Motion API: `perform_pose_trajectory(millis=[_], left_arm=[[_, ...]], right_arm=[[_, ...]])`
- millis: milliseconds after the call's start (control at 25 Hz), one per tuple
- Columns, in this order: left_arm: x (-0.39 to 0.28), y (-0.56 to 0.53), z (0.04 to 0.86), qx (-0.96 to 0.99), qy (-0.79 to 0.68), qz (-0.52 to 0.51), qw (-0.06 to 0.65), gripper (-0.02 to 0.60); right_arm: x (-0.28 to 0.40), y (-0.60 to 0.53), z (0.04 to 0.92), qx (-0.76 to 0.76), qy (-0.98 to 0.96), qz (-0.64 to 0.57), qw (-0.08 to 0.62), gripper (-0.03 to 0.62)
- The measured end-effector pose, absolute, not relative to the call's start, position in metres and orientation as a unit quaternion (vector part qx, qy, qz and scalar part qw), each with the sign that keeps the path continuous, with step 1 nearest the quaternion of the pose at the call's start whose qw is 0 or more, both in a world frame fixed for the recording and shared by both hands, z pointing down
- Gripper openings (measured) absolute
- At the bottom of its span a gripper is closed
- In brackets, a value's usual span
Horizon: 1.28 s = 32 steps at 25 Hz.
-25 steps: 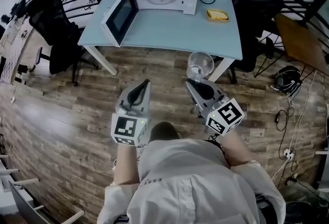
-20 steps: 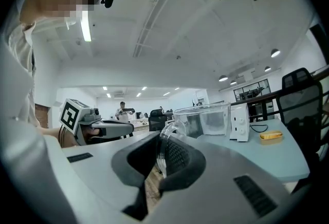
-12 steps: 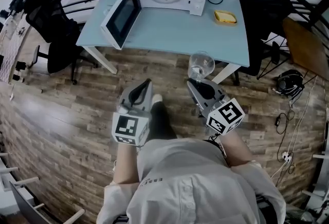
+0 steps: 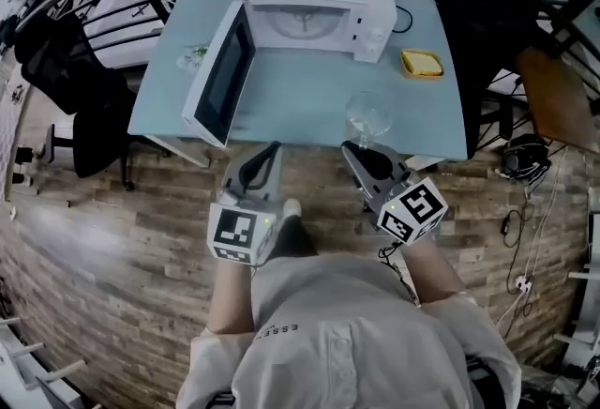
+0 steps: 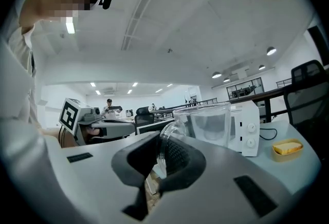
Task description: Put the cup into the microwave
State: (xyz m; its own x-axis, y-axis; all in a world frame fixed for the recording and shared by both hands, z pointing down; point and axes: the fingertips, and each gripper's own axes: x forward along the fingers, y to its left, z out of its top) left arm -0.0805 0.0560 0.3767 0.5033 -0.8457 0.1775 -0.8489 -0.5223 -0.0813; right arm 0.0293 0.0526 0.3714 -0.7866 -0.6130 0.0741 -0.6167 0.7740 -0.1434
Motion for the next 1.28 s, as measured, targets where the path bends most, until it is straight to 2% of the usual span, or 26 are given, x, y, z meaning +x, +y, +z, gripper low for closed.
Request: perform_pose_trajectory(millis=[440,840,1280], left_arm=[[-0.127,-0.081,0.366,0.894,-0.437,0.097,0.007,0.002],[-0.113,-0.148,0.387,0.897,-0.427,0.109,0.018,0.002],[-0.105,-0.221,0.412,0.879,-0.467,0.074,0.060,0.002]], right_arm=[[-0.031,-0.076,0.361,0.366,-0.926,0.090,0.003,0.018],[-0.033,-0.158,0.392,0.334,-0.935,0.117,0.020,0.018],[-0.050,-0.248,0.453,0.253,-0.954,0.154,0.040,0.018]])
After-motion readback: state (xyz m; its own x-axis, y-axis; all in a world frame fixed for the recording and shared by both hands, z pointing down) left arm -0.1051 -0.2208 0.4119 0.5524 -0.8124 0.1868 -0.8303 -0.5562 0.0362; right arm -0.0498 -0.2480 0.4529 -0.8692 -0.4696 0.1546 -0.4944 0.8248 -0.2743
